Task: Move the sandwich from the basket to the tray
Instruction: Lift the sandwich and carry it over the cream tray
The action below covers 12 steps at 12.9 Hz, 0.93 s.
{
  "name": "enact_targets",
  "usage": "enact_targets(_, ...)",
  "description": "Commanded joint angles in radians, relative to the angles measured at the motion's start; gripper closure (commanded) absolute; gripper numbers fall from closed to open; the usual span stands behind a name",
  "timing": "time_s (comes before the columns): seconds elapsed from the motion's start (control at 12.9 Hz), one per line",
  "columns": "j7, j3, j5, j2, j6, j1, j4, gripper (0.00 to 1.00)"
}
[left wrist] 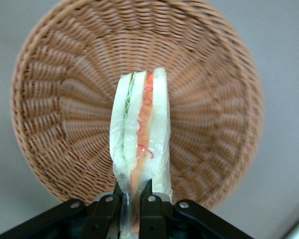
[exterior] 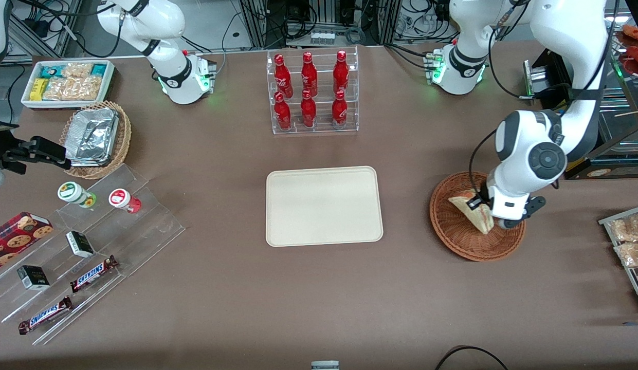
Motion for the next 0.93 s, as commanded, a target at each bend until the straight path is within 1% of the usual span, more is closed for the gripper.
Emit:
enact_targets(0.0,-0.004,-0.030,-0.001,0.001,-0.059,-0.053,0.051,1.00)
enact_targets(0.15,-0.002,-0.098,-0.001,0.010,-0.099,-0.070,0.097,1.00)
enact_targets(0.31,-0.017,-0.193,-0.003,0.046,-0.113,-0.073,0.154,1.00)
enact_targets(0.7,-0.030,-0.369,-0.003,0.206,-0.124,-0.075,0.297,1.00)
enact_targets(0.85,-0.083,-0.428,0.011,0.295,-0.153,-0.078,0.386,1.00)
